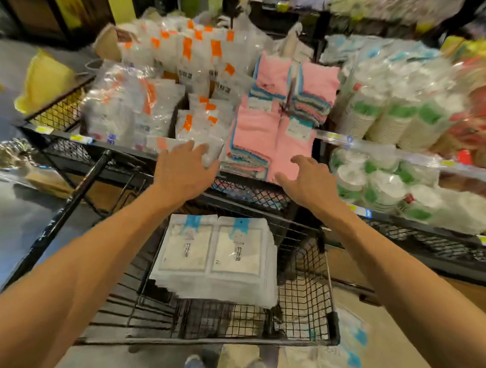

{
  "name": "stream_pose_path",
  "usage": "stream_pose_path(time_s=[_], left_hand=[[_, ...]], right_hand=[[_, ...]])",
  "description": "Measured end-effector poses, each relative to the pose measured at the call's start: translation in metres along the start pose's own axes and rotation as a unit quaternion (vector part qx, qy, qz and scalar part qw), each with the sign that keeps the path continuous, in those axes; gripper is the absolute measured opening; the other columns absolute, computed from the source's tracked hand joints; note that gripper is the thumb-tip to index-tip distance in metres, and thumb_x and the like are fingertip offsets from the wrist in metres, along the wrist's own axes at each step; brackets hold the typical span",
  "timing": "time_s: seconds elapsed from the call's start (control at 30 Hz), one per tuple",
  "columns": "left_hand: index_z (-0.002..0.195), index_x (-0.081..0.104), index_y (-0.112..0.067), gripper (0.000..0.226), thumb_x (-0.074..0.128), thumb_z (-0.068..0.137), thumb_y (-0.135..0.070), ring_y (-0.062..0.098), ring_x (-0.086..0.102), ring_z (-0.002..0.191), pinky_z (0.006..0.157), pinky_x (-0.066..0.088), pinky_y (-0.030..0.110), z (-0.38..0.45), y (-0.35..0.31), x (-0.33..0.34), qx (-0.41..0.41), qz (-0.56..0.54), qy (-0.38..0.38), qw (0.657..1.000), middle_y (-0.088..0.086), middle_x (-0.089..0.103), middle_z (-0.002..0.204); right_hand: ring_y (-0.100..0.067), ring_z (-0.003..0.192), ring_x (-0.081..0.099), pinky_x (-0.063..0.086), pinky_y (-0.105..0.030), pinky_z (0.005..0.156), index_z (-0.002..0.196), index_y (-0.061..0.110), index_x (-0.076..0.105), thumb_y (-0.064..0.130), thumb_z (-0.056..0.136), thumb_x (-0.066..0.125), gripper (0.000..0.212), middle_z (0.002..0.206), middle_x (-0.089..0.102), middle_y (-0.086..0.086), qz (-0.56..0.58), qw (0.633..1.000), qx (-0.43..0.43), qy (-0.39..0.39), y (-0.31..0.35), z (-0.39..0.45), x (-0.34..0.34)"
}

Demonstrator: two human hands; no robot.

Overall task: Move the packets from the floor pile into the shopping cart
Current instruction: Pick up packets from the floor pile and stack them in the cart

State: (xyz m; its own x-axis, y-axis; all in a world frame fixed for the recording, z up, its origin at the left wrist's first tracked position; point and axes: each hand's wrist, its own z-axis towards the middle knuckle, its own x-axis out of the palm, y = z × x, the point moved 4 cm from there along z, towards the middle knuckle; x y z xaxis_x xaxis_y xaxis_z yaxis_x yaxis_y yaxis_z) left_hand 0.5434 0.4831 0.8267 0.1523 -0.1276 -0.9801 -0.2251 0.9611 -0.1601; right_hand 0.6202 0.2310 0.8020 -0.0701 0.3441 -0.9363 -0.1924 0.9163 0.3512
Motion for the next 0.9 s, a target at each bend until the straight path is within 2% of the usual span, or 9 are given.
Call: stream_pose_path(time_s=[0.1, 0.23, 0.4, 0.5, 0.57, 0.63, 0.73, 0.9], left_hand=[[0.148, 0.048, -0.024, 0.057, 0.04, 0.101, -0.055, 0.034, 0.045, 0.138, 0.112, 0.035, 0.049, -0.014, -0.025, -0.021, 0.031, -0.01, -0.011, 0.999, 0.011, 0.049, 0.152], [0.147, 0.05, -0.025, 0.056, 0.04, 0.101, -0.055, 0.032, 0.044, 0.14, 0.112, 0.037, 0.049, -0.042, -0.056, -0.029, 0.094, -0.013, 0.006, 0.995, 0.012, 0.05, 0.15], [0.139, 0.057, -0.02, 0.059, 0.039, 0.097, -0.057, 0.036, 0.057, 0.123, 0.103, 0.047, 0.051, -0.079, -0.087, -0.027, 0.177, -0.015, 0.022, 0.984, 0.01, 0.06, 0.139], [0.142, 0.055, -0.02, 0.066, 0.038, 0.095, -0.062, 0.034, 0.053, 0.129, 0.105, 0.045, 0.051, -0.109, -0.108, -0.018, 0.227, -0.023, 0.04, 0.973, 0.01, 0.057, 0.143], [0.144, 0.053, -0.018, 0.066, 0.039, 0.095, -0.06, 0.035, 0.053, 0.128, 0.105, 0.044, 0.052, -0.131, -0.125, -0.009, 0.272, -0.02, 0.053, 0.961, 0.013, 0.058, 0.14], [0.148, 0.05, -0.019, 0.063, 0.042, 0.099, -0.058, 0.034, 0.049, 0.134, 0.108, 0.042, 0.054, -0.157, -0.144, 0.001, 0.303, -0.015, 0.068, 0.951, 0.012, 0.054, 0.146], [0.153, 0.043, -0.023, 0.062, 0.043, 0.1, -0.056, 0.031, 0.037, 0.146, 0.116, 0.035, 0.053, -0.196, -0.174, 0.013, 0.332, -0.02, 0.093, 0.939, 0.011, 0.039, 0.159], [0.153, 0.043, -0.026, 0.064, 0.04, 0.099, -0.06, 0.028, 0.037, 0.147, 0.117, 0.034, 0.054, -0.238, -0.213, 0.023, 0.358, -0.01, 0.103, 0.928, 0.009, 0.038, 0.161]], right_hand=[[-0.035, 0.129, 0.054, 0.048, -0.051, 0.102, 0.146, 0.025, 0.05, 0.063, 0.093, 0.055, 0.065, 0.15, 0.053, -0.005, -0.016, 1.0, 0.008, -0.023, -0.012, -0.026, -0.035], [-0.035, 0.126, 0.056, 0.05, -0.051, 0.1, 0.14, 0.024, 0.055, 0.062, 0.092, 0.057, 0.062, 0.142, 0.059, -0.006, -0.008, 0.996, 0.064, -0.061, -0.043, -0.08, -0.063], [-0.036, 0.127, 0.054, 0.051, -0.049, 0.096, 0.144, 0.021, 0.05, 0.065, 0.093, 0.056, 0.067, 0.143, 0.056, -0.008, 0.0, 0.983, 0.157, -0.092, -0.086, -0.169, -0.084], [-0.036, 0.128, 0.053, 0.049, -0.056, 0.101, 0.145, 0.022, 0.049, 0.066, 0.092, 0.055, 0.069, 0.143, 0.055, -0.007, 0.018, 0.969, 0.223, -0.109, -0.105, -0.234, -0.086], [-0.035, 0.13, 0.052, 0.048, -0.056, 0.104, 0.146, 0.024, 0.048, 0.066, 0.092, 0.055, 0.069, 0.146, 0.054, -0.005, 0.022, 0.958, 0.267, -0.106, -0.115, -0.278, -0.084], [-0.034, 0.133, 0.05, 0.046, -0.056, 0.106, 0.147, 0.025, 0.047, 0.066, 0.092, 0.055, 0.069, 0.147, 0.054, -0.004, 0.02, 0.948, 0.302, -0.1, -0.123, -0.32, -0.08], [-0.035, 0.13, 0.052, 0.046, -0.057, 0.105, 0.144, 0.024, 0.051, 0.065, 0.09, 0.054, 0.067, 0.145, 0.056, -0.004, 0.014, 0.934, 0.335, -0.119, -0.139, -0.375, -0.077], [-0.036, 0.127, 0.056, 0.047, -0.058, 0.106, 0.139, 0.021, 0.055, 0.069, 0.084, 0.05, 0.073, 0.142, 0.059, -0.006, 0.019, 0.923, 0.362, -0.128, -0.175, -0.433, -0.076]])
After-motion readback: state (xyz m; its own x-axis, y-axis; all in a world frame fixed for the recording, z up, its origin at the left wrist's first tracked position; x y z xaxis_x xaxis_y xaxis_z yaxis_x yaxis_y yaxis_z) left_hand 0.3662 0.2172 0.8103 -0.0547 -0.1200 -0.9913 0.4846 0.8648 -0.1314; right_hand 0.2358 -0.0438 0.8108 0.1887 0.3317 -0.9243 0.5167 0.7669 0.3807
